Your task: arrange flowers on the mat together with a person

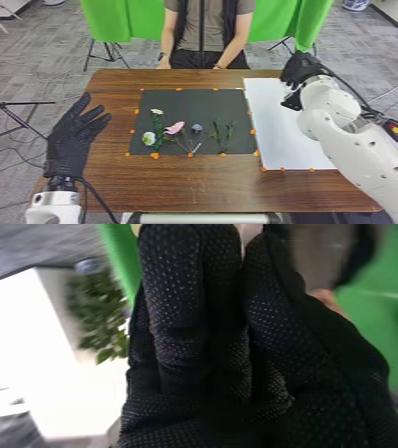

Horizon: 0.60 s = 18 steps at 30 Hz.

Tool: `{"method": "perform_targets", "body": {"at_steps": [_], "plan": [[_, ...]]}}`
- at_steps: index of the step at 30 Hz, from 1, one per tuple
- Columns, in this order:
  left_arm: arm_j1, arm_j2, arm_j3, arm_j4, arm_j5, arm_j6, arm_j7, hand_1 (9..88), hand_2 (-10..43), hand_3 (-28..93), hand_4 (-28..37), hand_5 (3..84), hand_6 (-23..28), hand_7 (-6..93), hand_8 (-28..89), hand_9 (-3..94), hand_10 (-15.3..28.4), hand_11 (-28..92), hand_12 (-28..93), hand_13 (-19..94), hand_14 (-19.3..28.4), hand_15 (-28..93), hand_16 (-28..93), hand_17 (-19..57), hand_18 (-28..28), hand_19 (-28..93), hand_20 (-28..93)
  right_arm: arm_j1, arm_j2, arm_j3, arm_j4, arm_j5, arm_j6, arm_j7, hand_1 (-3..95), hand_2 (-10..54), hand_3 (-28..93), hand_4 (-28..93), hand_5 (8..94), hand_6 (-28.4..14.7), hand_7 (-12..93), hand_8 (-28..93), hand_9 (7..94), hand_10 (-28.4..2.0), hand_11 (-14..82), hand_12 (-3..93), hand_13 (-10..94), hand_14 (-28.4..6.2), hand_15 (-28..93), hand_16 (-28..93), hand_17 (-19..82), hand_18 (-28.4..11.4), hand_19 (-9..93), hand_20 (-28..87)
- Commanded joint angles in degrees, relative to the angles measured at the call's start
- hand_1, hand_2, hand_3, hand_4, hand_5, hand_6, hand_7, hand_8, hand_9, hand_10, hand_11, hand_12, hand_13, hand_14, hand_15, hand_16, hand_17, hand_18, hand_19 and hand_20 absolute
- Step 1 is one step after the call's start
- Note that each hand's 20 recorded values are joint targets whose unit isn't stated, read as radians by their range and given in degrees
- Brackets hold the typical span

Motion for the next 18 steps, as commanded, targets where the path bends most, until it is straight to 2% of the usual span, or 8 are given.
{"method": "perform_targets", "body": {"at_steps": [1, 10, 11, 15, 17, 18], "plan": [[0.6, -0.39, -0.04, -0.15, 0.11, -0.2, -0.5, 21.6, 5.2, 79, -27.1, 33.3, 5.1, 8.5, -8, 35.0, 17.1, 19, 11, 27, 23.4, 37, -5, -6.9, 25.2, 53, 5, -4.4, -9.9, -1.3, -4.3, 1.6, -5.2, -3.4, 63.9, -9.5, 63, -28, 84.3, 1.1, 21, -2, 93.6, -4.7, 6.6, 31.9, 86, -1.7, 35, 34, 37, -6.1, 55, 13], [-0.6, -0.07, 0.37, 0.22, 0.17, -0.6, -0.93, 21.6, 5.2, 79, -27.0, 33.3, 5.2, 8.5, -8, 35.0, 17.1, 19, 11, 27, 23.5, 37, -5, -6.9, 25.2, 53, 5, -4.7, -15.6, -6.6, -1.8, 0.6, -5.3, -4.9, 63.5, -9.5, 63, -28, 83.4, 1.1, 22, -2, 93.3, -4.7, 6.6, 32.5, 84, -1.9, 37, 34, 36, -5.7, 53, 14], [-0.6, -0.45, 0.23, 0.23, 0.49, -0.81, -1.26, 21.6, 5.2, 79, -27.1, 33.3, 5.2, 8.5, -8, 35.0, 17.1, 19, 11, 27, 23.5, 37, -5, -6.9, 25.2, 53, 5, -4.6, -16.1, -6.9, -1.3, 0.8, -5.3, -5.5, 63.5, -9.5, 63, -28, 82.9, 1.0, 22, -2, 93.1, -4.7, 6.6, 32.6, 84, -1.8, 37, 34, 36, -5.7, 53, 14], [-0.9, -0.62, 0.39, 0.36, 0.51, -0.9, -1.52, 21.6, 5.2, 79, -27.1, 33.3, 5.2, 8.4, -8, 35.0, 17.1, 19, 11, 27, 23.6, 38, -5, -6.9, 25.2, 53, 5, -3.3, -17.0, -9.3, 0.9, -0.4, -4.6, -5.0, 62.6, -9.5, 64, -28, 81.1, 1.5, 23, -3, 92.8, -4.3, 7.9, 33.6, 83, -2.2, 40, 32, 35, -6.0, 53, 16], [-1.3, -1.28, 0.34, 0.5, 0.97, -1.45, -2.07, 21.6, 5.2, 79, -27.1, 33.3, 5.2, 8.4, -8, 35.0, 17.1, 19, 11, 27, 23.6, 38, -6, -6.9, 25.2, 53, 5, -3.1, -17.2, -9.8, 1.9, -0.7, -4.4, -4.4, 62.1, -9.5, 64, -28, 80.8, 1.7, 24, -3, 92.9, -4.3, 8.4, 34.0, 83, -2.3, 41, 32, 35, -6.7, 54, 17], [-1.2, -0.95, 0.45, 0.53, 0.86, -1.32, -1.93, 21.5, 5.2, 79, -27.1, 33.2, 5.2, 8.4, -8, 35.0, 17.1, 19, 10, 27, 23.6, 38, -6, -6.9, 25.2, 53, 5, -3.1, -17.0, -10.2, 2.1, -0.6, -3.5, -3.8, 61.8, -9.5, 64, -28, 80.7, 1.9, 24, -4, 93.0, -4.4, 8.5, 34.0, 83, -2.5, 42, 32, 34, -7.4, 54, 17]]}}
